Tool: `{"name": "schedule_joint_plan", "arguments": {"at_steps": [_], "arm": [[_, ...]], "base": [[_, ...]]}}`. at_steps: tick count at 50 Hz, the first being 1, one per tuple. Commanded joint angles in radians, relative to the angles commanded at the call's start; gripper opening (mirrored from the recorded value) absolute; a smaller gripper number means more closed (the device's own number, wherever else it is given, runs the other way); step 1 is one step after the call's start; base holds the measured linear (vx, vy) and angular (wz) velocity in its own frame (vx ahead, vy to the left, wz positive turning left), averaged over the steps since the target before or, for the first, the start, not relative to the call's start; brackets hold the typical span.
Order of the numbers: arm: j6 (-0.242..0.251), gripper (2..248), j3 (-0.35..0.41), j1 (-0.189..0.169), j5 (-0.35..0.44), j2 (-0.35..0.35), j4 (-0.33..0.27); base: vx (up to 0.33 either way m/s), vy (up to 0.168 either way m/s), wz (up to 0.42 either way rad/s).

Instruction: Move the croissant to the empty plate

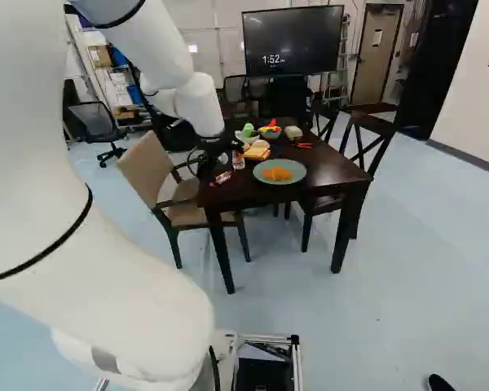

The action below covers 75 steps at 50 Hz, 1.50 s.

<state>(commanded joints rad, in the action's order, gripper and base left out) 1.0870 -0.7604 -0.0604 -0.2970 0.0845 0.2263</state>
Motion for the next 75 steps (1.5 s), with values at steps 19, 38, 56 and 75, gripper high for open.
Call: {"name": "schedule_joint_plan", "arguments": {"at_steps": [19,38,56,75], "arm": [[-0.168,247,0.104,0.009,0.181,0.03,-0.035],[-0.372,247,0.231,0.021,0.401,0.067,-0.078],[-0.574,247,0.356,0.032,0.618,0.103,-0.12],[-0.753,247,0.466,0.042,0.81,0.135,-0.157]], "base": [[0.0,0.0,0.0],[0.0,0.0,0.0],[0.0,0.0,0.0],[0.0,0.0,0.0]]}}
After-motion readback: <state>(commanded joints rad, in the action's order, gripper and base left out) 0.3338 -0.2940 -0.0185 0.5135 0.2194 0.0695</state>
